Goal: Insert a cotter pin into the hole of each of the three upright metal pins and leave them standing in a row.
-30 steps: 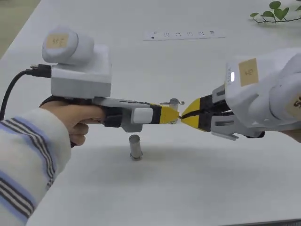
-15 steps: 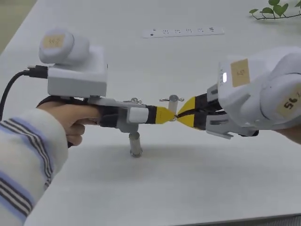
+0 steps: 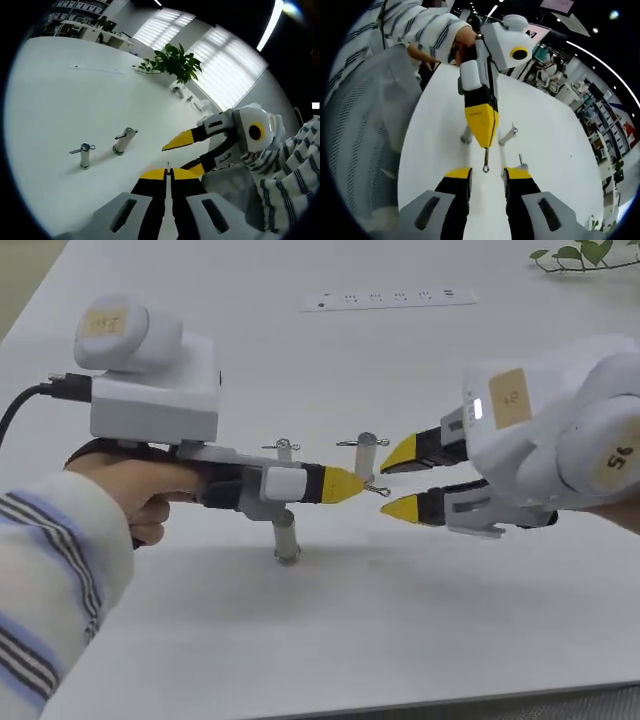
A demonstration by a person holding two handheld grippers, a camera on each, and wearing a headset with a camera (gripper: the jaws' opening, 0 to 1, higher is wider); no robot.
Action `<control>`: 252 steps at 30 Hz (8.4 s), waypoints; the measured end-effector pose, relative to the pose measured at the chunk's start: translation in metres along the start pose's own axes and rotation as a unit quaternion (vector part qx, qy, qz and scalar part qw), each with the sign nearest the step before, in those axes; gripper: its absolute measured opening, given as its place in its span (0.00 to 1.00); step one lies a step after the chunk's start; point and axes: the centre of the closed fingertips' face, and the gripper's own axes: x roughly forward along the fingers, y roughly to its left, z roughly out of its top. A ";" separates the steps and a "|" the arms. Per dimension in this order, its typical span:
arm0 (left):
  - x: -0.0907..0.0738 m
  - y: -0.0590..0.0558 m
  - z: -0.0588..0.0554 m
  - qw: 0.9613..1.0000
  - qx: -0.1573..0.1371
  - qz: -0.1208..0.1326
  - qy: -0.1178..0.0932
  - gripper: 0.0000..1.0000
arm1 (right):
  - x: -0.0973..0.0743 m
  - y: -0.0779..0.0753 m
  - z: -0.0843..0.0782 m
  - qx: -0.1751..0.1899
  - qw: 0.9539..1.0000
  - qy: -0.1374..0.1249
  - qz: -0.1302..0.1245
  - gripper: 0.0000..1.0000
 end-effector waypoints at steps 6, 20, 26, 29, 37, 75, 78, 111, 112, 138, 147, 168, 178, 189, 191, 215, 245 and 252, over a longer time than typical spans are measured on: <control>-0.011 -0.007 -0.013 0.995 0.098 -0.027 0.017 0.00 | -0.002 0.024 0.011 0.187 0.974 -0.072 0.110 0.26; -0.017 -0.033 -0.028 0.972 0.218 -0.078 0.026 0.01 | -0.004 0.048 0.024 0.236 0.950 -0.107 0.172 0.12; -0.016 -0.036 -0.030 0.967 0.238 -0.086 0.029 0.01 | -0.006 0.052 0.026 0.233 0.950 -0.107 0.180 0.08; -0.016 -0.037 -0.029 0.968 0.235 -0.087 0.028 0.01 | -0.007 0.054 0.027 0.230 0.950 -0.105 0.181 0.06; -0.020 -0.026 -0.016 0.946 0.319 -0.046 -0.014 0.07 | -0.008 0.050 0.031 0.214 0.958 -0.096 0.165 0.04; -0.014 0.060 -0.058 0.955 0.286 0.069 0.029 0.18 | 0.040 0.041 0.005 0.159 0.965 0.067 0.197 0.04; -0.014 0.060 -0.056 0.955 0.287 0.070 0.023 0.14 | 0.042 0.039 0.007 0.149 0.968 0.067 0.190 0.04; -0.009 0.059 -0.057 0.961 0.268 0.067 0.010 0.12 | 0.061 0.035 0.036 0.149 0.973 0.050 0.168 0.04; -0.009 0.059 -0.057 0.961 0.268 0.067 0.009 0.12 | 0.059 0.035 0.036 0.155 0.973 0.047 0.167 0.05; -0.019 0.058 -0.073 0.958 0.276 0.074 0.036 0.71 | 0.067 0.037 0.051 0.185 0.969 -0.036 0.158 0.21; -0.023 0.045 -0.078 0.963 0.262 0.051 0.020 0.99 | 0.075 0.038 0.051 0.186 0.970 -0.046 0.151 0.20; -0.036 0.050 -0.069 0.966 0.245 0.078 0.001 0.99 | 0.080 0.038 0.049 0.129 0.981 -0.058 0.134 0.14; -0.038 0.052 -0.065 0.966 0.243 0.086 0.006 0.99 | 0.049 0.021 0.039 0.134 0.979 -0.073 0.136 0.13; -0.042 0.063 -0.068 0.965 0.240 0.099 0.024 0.99 | -0.001 -0.022 -0.012 0.158 0.979 -0.058 0.112 0.13; -0.044 0.066 -0.070 0.965 0.238 0.103 0.028 0.99 | -0.005 -0.029 -0.029 0.160 0.981 -0.042 0.104 0.13; -0.071 0.077 -0.060 0.964 0.209 0.165 0.006 0.99 | 0.001 -0.057 -0.094 0.203 0.977 -0.026 0.067 0.13; -0.066 0.053 -0.061 0.971 0.188 0.150 -0.014 0.99 | -0.047 -0.036 -0.063 0.348 0.931 -0.113 -0.012 0.69; -0.060 0.045 -0.071 0.974 0.176 0.142 -0.006 0.99 | -0.058 0.003 -0.061 0.370 0.923 -0.102 -0.027 0.77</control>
